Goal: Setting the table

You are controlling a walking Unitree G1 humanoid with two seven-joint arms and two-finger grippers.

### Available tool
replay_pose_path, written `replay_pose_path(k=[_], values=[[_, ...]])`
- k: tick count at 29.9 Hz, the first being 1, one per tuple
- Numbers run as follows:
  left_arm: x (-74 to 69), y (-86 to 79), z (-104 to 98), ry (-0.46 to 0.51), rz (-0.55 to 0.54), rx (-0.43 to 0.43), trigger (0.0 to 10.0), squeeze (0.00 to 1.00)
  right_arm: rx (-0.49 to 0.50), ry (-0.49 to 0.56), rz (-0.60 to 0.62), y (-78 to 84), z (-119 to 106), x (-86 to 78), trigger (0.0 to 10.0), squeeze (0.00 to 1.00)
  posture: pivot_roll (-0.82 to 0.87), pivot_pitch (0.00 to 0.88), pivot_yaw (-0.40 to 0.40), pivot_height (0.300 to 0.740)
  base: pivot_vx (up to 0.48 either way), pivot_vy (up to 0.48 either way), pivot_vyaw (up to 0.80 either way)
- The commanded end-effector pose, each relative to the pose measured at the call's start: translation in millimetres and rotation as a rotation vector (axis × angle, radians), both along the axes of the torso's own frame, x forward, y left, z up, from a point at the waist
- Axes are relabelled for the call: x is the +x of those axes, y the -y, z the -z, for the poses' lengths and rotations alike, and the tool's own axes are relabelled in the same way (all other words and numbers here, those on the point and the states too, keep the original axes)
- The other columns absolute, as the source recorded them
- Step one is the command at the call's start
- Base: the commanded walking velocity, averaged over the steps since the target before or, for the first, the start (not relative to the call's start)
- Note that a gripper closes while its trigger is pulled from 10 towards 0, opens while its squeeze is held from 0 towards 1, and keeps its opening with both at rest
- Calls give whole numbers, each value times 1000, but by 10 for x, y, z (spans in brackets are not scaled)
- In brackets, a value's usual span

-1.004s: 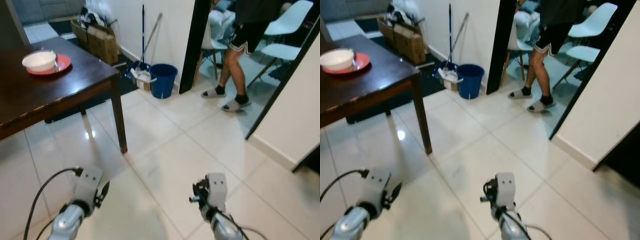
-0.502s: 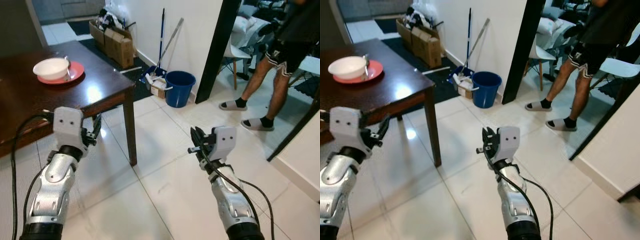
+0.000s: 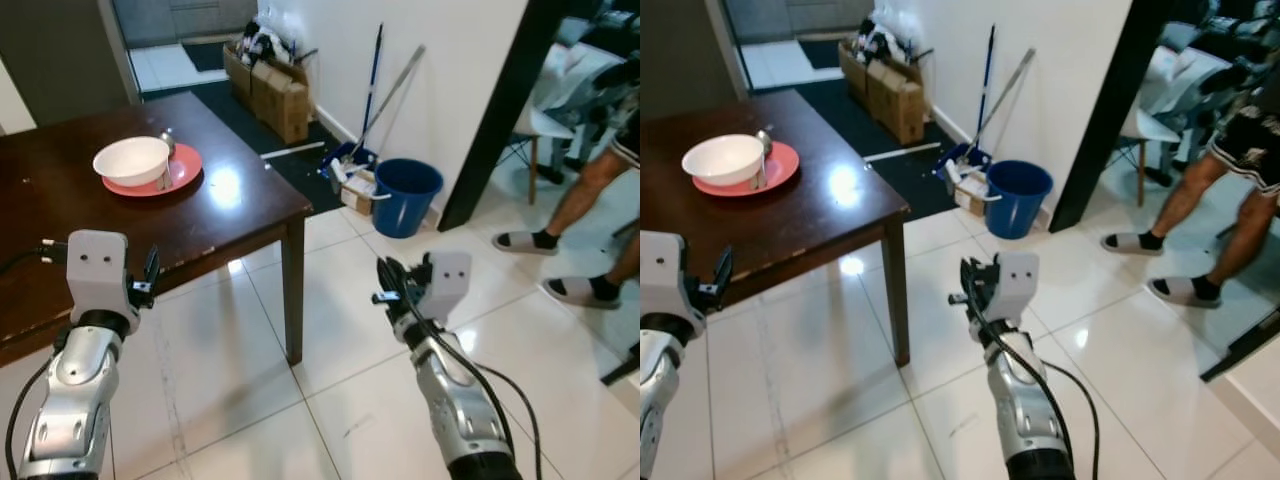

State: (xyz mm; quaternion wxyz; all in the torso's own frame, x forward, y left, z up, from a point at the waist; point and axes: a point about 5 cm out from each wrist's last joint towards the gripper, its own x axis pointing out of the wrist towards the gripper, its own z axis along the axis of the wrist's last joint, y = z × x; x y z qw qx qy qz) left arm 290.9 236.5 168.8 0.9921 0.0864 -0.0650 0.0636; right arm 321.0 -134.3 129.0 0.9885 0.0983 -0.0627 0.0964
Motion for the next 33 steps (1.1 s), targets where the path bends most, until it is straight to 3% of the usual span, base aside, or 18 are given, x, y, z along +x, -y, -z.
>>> replay_pose_path(k=[1,12,19,33], values=[[-50,-36,36,-22,-29,9,10000,0,4,-12,-16,-27,-1,-14,10000,0,53,41,49,740,480,0,794],[-67,-3,19,-27,-28,26,10000,0,20,-16,-116,-153,-38,-65,10000,0,53,50,51,740,480,0,793],[-53,38,-16,-22,-8,40,10000,0,23,-19,-120,-140,-65,-69,10000,0,51,52,54,740,480,0,731],[-9,141,-77,-3,53,61,10000,0,60,19,-181,-179,-192,-92,10000,0,50,48,58,740,472,0,0]])
